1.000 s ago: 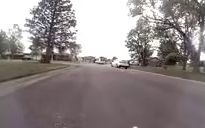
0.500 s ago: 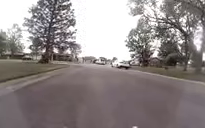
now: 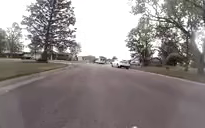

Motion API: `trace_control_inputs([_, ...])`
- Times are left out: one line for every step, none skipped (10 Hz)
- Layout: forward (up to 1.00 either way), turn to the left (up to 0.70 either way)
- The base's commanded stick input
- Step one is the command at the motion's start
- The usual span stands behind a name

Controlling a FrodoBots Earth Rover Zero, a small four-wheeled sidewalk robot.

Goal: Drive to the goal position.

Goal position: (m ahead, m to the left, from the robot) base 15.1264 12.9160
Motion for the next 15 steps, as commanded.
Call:
trace_control_inputs([0.70, 0.00])
trace_control_inputs([0.70, 0.00])
trace_control_inputs([0.70, 0.00])
trace_control_inputs([0.70, 0.00])
trace_control_inputs([0.70, 0.00])
trace_control_inputs([0.70, 0.00])
trace_control_inputs([0.70, 0.00])
trace_control_inputs([0.70, 0.00])
trace_control_inputs([0.70, 0.00])
trace_control_inputs([0.70, 0.00])
trace_control_inputs([0.70, 0.00])
trace_control_inputs([0.70, 0.00])
trace_control_inputs([0.70, 0.00])
trace_control_inputs([0.70, 0.00])
trace_control_inputs([0.70, 0.00])
